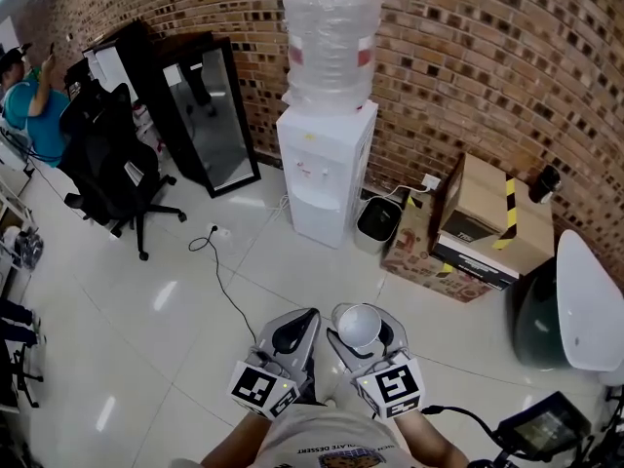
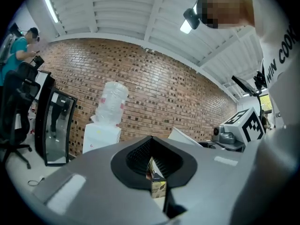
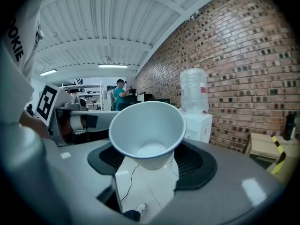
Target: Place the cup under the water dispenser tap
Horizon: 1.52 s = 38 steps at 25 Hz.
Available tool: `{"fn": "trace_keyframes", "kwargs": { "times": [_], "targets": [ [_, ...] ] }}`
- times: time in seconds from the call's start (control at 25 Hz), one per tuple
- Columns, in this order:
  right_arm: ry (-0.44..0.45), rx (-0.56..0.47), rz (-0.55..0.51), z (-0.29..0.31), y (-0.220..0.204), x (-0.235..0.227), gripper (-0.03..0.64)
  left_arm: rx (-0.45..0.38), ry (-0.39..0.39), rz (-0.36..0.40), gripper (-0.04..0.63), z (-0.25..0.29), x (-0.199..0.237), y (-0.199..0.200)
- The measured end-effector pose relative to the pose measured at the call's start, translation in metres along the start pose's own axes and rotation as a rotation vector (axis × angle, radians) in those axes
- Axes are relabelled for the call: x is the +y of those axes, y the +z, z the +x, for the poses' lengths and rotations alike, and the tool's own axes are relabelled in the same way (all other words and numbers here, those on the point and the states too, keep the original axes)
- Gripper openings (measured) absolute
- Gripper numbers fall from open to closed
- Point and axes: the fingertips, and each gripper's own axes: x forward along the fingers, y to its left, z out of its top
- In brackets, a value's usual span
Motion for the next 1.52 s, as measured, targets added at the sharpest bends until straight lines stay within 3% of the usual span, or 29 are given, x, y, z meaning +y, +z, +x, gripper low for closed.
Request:
{"fn": "trace_keyframes", "kwargs": {
  "times": [1.0, 1.52],
  "targets": [
    [-0.094, 0.030, 0.001, 0.210, 0.079, -0.075, 0.325, 0.021, -0.090, -0.030, -0.012, 0.127, 0.202, 0.045],
    [-0.078, 0.043, -0.012, 0.257, 0.084, -0.092, 0.325, 0.018, -0.060, -0.052, -0.012, 0.151, 0.238, 0.043]
  ]
}}
